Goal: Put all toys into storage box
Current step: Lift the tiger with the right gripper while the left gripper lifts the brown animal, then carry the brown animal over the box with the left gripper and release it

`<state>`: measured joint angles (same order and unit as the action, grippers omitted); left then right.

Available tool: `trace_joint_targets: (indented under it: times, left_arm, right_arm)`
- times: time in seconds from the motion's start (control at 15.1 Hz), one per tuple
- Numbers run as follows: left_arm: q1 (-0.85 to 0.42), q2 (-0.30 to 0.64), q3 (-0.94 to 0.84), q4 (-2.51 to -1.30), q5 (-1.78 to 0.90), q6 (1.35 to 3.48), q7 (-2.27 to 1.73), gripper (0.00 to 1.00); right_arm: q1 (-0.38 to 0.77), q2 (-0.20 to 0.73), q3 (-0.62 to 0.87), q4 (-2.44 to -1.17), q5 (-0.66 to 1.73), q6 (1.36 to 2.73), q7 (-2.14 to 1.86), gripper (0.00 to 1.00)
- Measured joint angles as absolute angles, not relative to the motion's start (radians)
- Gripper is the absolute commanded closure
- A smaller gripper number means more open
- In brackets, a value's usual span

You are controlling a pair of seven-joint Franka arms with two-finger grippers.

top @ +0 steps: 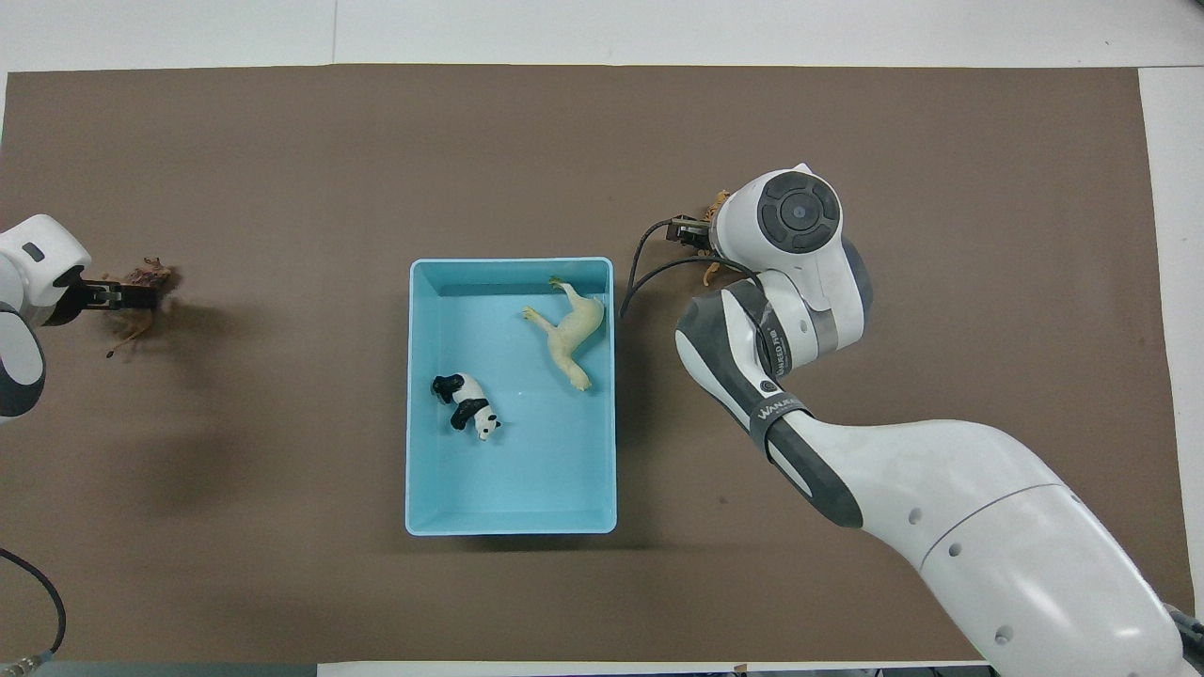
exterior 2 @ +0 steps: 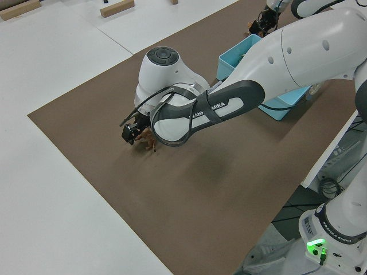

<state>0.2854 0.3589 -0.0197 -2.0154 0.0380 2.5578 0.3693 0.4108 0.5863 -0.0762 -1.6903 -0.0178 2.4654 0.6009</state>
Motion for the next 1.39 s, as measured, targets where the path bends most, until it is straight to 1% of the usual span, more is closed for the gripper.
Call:
trace_joint_targets:
  times: [0.13, 0.2, 0.33, 0.4, 0.66, 0.86, 0.99, 1.06, 1.19, 1.32, 1.39]
  left_arm:
    - [0.285, 0.358, -0.021, -2.035, 0.038, 2.568, 0.369, 0.0]
    - [0.285, 0.356, -0.022, -2.046, 0.038, 2.585, 0.369, 0.23]
    - [0.284, 0.352, -0.025, -2.058, 0.037, 2.597, 0.365, 0.75]
    - [0.283, 0.349, -0.027, -2.061, 0.037, 2.596, 0.357, 1.0]
    - [0.279, 0.337, -0.029, -2.036, 0.037, 2.53, 0.326, 1.0]
    - [0.26, 0.336, -0.034, -1.982, 0.037, 2.456, 0.229, 1.0]
    - [0.219, 0.317, -0.035, -1.93, 0.037, 2.346, 0.133, 1.0]
    - [0.192, 0.292, -0.037, -1.908, 0.036, 2.278, 0.072, 1.0]
    - [0.123, 0.212, -0.042, -1.884, 0.034, 2.129, -0.077, 1.0]
    - [0.005, 0.12, -0.048, -1.881, 0.029, 1.993, -0.281, 1.0]
    - [-0.079, 0.083, -0.05, -1.883, 0.028, 1.941, -0.402, 1.0]
  right_arm:
    - [0.412, 0.583, -0.075, -1.69, -0.018, 2.465, 0.592, 1.0]
    - [0.412, 0.582, -0.074, -1.69, -0.018, 2.465, 0.586, 1.0]
    - [0.412, 0.582, -0.075, -1.69, -0.019, 2.465, 0.579, 1.0]
    - [0.411, 0.582, -0.076, -1.69, -0.019, 2.465, 0.577, 1.0]
    - [0.411, 0.583, -0.077, -1.682, -0.028, 2.442, 0.569, 1.0]
    - [0.41, 0.58, -0.081, -1.638, -0.061, 2.359, 0.567, 1.0]
    - [0.406, 0.567, -0.085, -1.586, -0.065, 2.272, 0.567, 1.0]
    - [0.401, 0.554, -0.086, -1.561, -0.065, 2.229, 0.566, 1.0]
    - [0.39, 0.517, -0.087, -1.532, -0.067, 2.171, 0.553, 1.0]
    - [0.379, 0.476, -0.087, -1.527, -0.067, 2.127, 0.522, 1.0]
    - [0.375, 0.463, -0.087, -1.527, -0.067, 2.114, 0.511, 1.0]
